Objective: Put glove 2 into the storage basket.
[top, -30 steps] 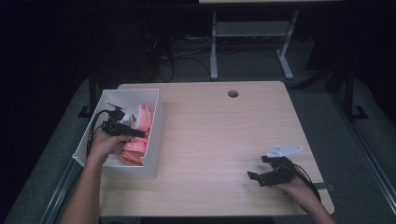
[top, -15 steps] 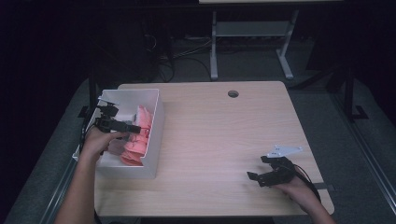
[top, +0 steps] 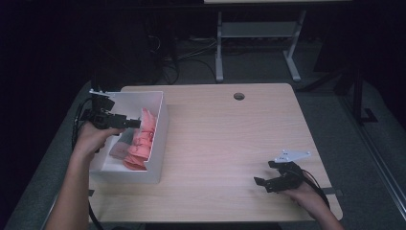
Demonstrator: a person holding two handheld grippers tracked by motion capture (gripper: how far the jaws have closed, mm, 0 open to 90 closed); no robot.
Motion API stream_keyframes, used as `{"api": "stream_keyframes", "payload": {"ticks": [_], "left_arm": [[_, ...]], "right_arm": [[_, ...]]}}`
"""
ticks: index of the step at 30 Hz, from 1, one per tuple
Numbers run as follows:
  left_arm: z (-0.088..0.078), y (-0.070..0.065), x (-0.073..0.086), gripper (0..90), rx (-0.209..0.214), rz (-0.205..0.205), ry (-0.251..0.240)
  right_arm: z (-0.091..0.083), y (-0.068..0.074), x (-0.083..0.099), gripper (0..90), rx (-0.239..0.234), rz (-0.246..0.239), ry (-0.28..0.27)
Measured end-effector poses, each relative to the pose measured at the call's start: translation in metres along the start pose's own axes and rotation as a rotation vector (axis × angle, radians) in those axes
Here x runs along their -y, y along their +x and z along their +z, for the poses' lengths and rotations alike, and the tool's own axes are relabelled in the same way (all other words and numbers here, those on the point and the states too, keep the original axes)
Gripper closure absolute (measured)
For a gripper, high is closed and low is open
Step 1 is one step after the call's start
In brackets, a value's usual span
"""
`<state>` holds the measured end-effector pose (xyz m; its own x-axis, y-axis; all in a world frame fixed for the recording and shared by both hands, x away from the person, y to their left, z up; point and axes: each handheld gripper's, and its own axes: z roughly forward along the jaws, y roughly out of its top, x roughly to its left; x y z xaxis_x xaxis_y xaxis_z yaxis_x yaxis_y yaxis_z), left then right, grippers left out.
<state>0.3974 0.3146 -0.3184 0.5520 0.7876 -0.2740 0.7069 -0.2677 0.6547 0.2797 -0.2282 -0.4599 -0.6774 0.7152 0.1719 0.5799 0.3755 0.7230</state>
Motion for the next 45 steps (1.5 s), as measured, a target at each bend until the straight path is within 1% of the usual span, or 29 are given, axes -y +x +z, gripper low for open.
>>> {"api": "stream_keyframes", "payload": {"ticks": [4,8,11,15,16,19,20,22,23,26,28,31,37,38,41,42,44,45], "left_arm": [[-0.002,-0.02,-0.009,15.9,0.017,0.056,-0.023],[-0.002,-0.042,-0.018,15.9,0.06,0.107,-0.05],[-0.001,-0.059,-0.023,15.9,0.076,0.145,-0.058],[0.004,-0.08,-0.028,15.9,0.092,0.185,-0.081],[0.006,-0.085,-0.029,15.9,0.098,0.194,-0.084],[0.012,-0.1,-0.03,15.8,0.111,0.214,-0.088],[0.015,-0.105,-0.031,15.9,0.119,0.214,-0.089],[0.02,-0.113,-0.031,15.9,0.131,0.233,-0.089],[0.023,-0.117,-0.031,15.9,0.135,0.235,-0.091],[0.032,-0.13,-0.031,15.9,0.144,0.261,-0.079],[0.04,-0.139,-0.031,15.9,0.147,0.27,-0.068],[0.051,-0.151,-0.028,16.0,0.146,0.295,-0.052],[0.076,-0.171,-0.019,16.1,0.161,0.312,-0.034],[0.08,-0.174,-0.017,16.1,0.154,0.328,-0.027],[0.093,-0.182,-0.011,16.1,0.149,0.335,-0.015],[0.097,-0.184,-0.01,16.1,0.145,0.347,-0.007],[0.105,-0.188,-0.005,16.1,0.137,0.351,0.0],[0.109,-0.189,-0.002,16.1,0.131,0.364,0.01]], "right_arm": [[0.0,-0.001,0.0,10.9,0.001,-0.003,-0.002],[0.0,0.0,0.0,10.9,0.002,-0.001,-0.003],[0.0,0.0,0.0,10.9,0.001,-0.001,0.001],[0.0,0.0,0.001,10.9,0.0,-0.002,0.0],[0.0,0.0,0.001,10.9,0.001,-0.006,0.0],[-0.001,-0.001,0.001,10.9,0.003,0.004,0.001],[-0.001,-0.001,0.001,10.8,0.002,0.003,-0.002],[-0.001,-0.001,0.001,10.8,0.003,0.005,0.001],[-0.001,-0.001,0.001,10.8,0.002,0.005,0.0],[-0.001,-0.001,0.001,10.8,0.003,0.003,0.001],[-0.001,-0.001,0.001,10.8,0.002,0.0,-0.001],[-0.001,-0.001,0.001,10.8,0.001,0.001,0.003],[-0.002,-0.002,0.001,10.8,0.001,-0.005,-0.004],[-0.002,-0.002,0.001,10.8,0.002,-0.006,-0.004],[-0.002,-0.002,0.001,10.8,0.003,-0.007,-0.003],[-0.002,-0.002,0.001,10.8,0.003,-0.007,-0.003],[-0.002,-0.002,0.001,10.8,0.001,-0.008,-0.003],[-0.002,-0.002,0.001,10.8,0.001,-0.009,-0.003]]}}
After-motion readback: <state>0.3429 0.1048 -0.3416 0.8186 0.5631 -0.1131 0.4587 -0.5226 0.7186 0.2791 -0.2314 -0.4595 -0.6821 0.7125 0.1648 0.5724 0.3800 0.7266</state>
